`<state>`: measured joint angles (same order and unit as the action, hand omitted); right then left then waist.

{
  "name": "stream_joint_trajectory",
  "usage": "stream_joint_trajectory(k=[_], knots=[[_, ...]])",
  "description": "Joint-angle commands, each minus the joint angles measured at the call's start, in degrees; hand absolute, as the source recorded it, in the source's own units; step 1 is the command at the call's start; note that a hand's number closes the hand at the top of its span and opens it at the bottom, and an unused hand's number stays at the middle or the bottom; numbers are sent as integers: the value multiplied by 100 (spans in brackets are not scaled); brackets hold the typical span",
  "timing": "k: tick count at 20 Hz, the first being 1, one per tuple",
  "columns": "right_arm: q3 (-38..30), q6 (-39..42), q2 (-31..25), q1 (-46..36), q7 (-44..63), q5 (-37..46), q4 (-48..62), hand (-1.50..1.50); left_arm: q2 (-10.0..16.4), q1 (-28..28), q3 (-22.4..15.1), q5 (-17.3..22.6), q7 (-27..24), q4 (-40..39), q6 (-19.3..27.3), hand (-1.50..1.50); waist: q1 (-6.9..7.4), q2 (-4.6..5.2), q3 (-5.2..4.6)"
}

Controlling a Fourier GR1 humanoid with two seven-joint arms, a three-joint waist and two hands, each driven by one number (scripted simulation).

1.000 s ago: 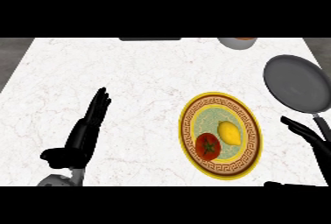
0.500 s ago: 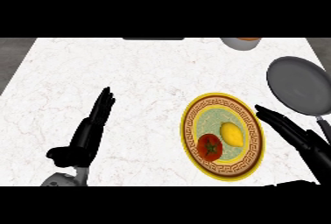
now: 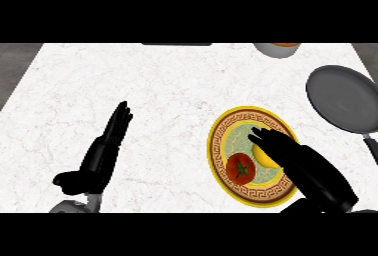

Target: Pick the tomato from the plate and place it in the pan

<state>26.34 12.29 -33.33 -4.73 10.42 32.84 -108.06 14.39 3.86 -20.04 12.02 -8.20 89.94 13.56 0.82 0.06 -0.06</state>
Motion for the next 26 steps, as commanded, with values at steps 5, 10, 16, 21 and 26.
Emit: stream_joint_trajectory(k=[5,10,16,21,26], knots=[[706,218,1191,-422,694,1114,792,-150,-277,290,150,-212,417,-24,-54,0,-72,-5,6],[556,405,1427,-175,641,1475,801,-150,-375,-317,209,-474,3,128,-266,0,-69,-9,6],[13,255,1661,-159,61,1448,1193,-150,-299,-111,750,-389,274,195,-565,0,-69,-7,7],[-354,182,1806,-190,-361,1554,1576,-150,-579,-336,640,-608,277,294,-626,0,-71,-8,6],[-361,86,1980,-251,-598,1924,2256,-150,-707,-241,823,-700,-107,-142,-828,0,-75,-6,6]])
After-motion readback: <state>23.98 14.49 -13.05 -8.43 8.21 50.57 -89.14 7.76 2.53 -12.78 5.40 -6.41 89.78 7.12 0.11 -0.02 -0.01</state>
